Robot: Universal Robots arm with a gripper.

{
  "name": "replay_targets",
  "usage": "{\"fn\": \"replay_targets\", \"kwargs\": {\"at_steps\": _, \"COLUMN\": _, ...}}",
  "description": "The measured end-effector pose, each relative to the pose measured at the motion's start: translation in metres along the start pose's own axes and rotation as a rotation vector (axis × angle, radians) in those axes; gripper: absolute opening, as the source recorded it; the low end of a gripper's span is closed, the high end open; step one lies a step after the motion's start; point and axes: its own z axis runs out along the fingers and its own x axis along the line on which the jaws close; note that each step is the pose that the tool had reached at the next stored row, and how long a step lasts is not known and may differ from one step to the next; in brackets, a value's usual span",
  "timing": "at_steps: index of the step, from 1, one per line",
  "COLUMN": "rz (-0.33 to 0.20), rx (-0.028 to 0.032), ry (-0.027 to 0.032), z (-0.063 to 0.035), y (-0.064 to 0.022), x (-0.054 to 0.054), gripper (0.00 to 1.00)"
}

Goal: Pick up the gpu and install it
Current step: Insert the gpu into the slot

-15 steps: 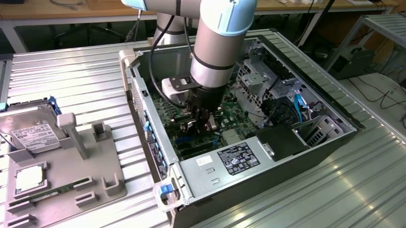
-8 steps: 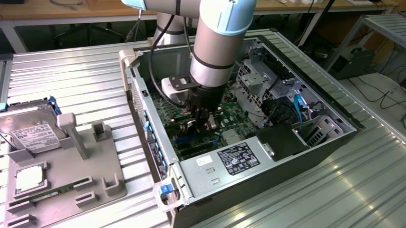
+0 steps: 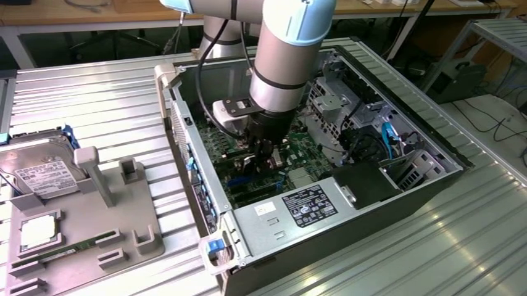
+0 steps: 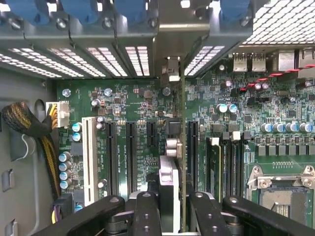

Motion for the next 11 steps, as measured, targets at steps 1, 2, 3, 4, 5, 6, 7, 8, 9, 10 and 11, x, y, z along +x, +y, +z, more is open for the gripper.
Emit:
{"fn": "replay_targets", "kwargs": {"at_steps": 1, "rz": 0.000, "rx": 0.0000, "ry": 0.0000, "z": 0.0000, "y": 0.0000, "x": 0.0000, "gripper": 0.28}}
{"fn": "replay_targets", "kwargs": {"at_steps": 2, "rz": 0.000, "rx": 0.0000, "ry": 0.0001, "z": 0.0000, "y": -0.0001, "x": -0.0001, "gripper": 0.28}}
{"fn": "replay_targets", "kwargs": {"at_steps": 3, "rz": 0.000, "rx": 0.0000, "ry": 0.0001, "z": -0.0001, "y": -0.0005, "x": -0.0001, "gripper": 0.28}}
{"fn": "replay_targets", "kwargs": {"at_steps": 4, "rz": 0.000, "rx": -0.0001, "ry": 0.0002, "z": -0.0003, "y": -0.0011, "x": -0.0001, "gripper": 0.28}}
{"fn": "replay_targets", "kwargs": {"at_steps": 5, "rz": 0.000, "rx": -0.0001, "ry": 0.0003, "z": -0.0019, "y": -0.0012, "x": -0.0001, "gripper": 0.28}}
{"fn": "replay_targets", "kwargs": {"at_steps": 6, "rz": 0.000, "rx": 0.0000, "ry": 0.0000, "z": -0.0043, "y": -0.0011, "x": -0.0002, "gripper": 0.28}}
{"fn": "replay_targets", "kwargs": {"at_steps": 7, "rz": 0.000, "rx": 0.0002, "ry": 0.0000, "z": -0.0068, "y": -0.0010, "x": -0.0002, "gripper": 0.28}}
{"fn": "replay_targets", "kwargs": {"at_steps": 8, "rz": 0.000, "rx": 0.0004, "ry": 0.0003, "z": -0.0085, "y": -0.0010, "x": -0.0002, "gripper": 0.28}}
{"fn": "replay_targets", "kwargs": {"at_steps": 9, "rz": 0.000, "rx": 0.0011, "ry": 0.0000, "z": -0.0087, "y": -0.0010, "x": -0.0002, "gripper": 0.28}}
{"fn": "replay_targets", "kwargs": {"at_steps": 10, "rz": 0.000, "rx": 0.0031, "ry": -0.0002, "z": -0.0086, "y": -0.0010, "x": -0.0002, "gripper": 0.28}}
{"fn": "replay_targets", "kwargs": {"at_steps": 11, "rz": -0.001, "rx": 0.0089, "ry": 0.0000, "z": -0.0087, "y": -0.0010, "x": -0.0004, "gripper": 0.28}}
